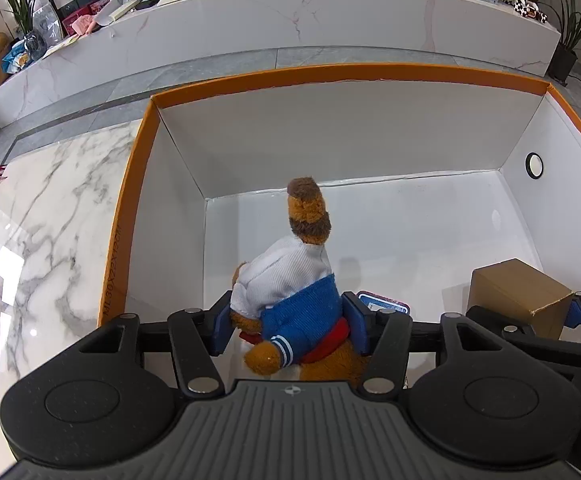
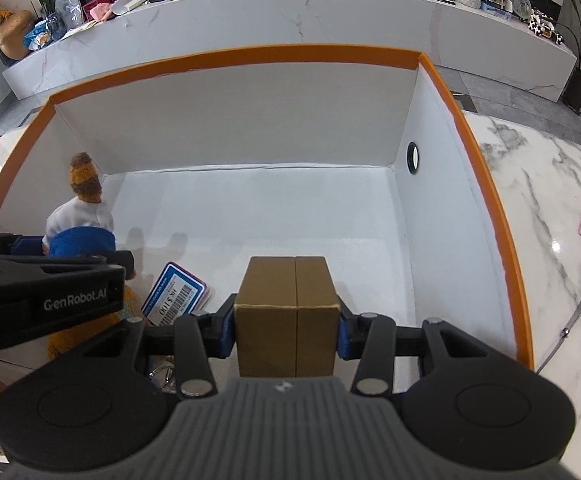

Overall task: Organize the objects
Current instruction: 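Lower and release the duck with the left tool while the right tool releases the box inside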

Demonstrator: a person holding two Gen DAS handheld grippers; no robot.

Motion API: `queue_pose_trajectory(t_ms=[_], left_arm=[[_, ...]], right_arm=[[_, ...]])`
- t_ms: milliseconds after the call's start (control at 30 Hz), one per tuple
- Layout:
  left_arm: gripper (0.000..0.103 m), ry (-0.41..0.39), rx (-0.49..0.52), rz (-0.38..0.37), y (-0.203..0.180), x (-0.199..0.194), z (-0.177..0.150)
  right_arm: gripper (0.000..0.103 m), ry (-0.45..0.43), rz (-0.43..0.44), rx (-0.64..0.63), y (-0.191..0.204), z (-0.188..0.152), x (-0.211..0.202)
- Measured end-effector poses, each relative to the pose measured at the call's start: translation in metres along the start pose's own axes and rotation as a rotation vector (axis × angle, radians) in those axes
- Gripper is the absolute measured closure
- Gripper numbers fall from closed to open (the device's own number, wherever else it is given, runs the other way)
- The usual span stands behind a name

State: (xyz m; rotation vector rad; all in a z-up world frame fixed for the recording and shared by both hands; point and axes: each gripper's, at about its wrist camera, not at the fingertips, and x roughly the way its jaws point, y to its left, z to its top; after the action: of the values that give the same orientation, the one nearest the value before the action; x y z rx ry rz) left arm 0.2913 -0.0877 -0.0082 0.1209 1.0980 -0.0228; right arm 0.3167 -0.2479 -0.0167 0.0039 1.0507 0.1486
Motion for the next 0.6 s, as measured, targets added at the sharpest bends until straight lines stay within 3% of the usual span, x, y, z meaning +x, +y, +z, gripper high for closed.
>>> queue_pose_trajectory(t_ms=[167,233,467,600], left_arm=[[0.034,-0.001,0.003,-0.002,0.0,0.0,0.0],[0.034,-0.01,0.001,-0.001,0.0,-0.001,0.0],[0.033,-0.023,-0.017,0.002,0.0,-0.001,0.001],[0.033,-0.044,-0.037,-0.012,0.004,-0.005,0.002]], right_arm=[[0.054,0.016,-0.018,-0.009,0.004,-0.003,0.001],[0.039,0.028,-0.025,-0.021,0.006,-0.004,0.004],[0.033,0.012,-0.037,-0.033,0.012,-0.006,0.007],[0.022,-0.019,-0.034,-0.039,0.014,-0.006,0.003]])
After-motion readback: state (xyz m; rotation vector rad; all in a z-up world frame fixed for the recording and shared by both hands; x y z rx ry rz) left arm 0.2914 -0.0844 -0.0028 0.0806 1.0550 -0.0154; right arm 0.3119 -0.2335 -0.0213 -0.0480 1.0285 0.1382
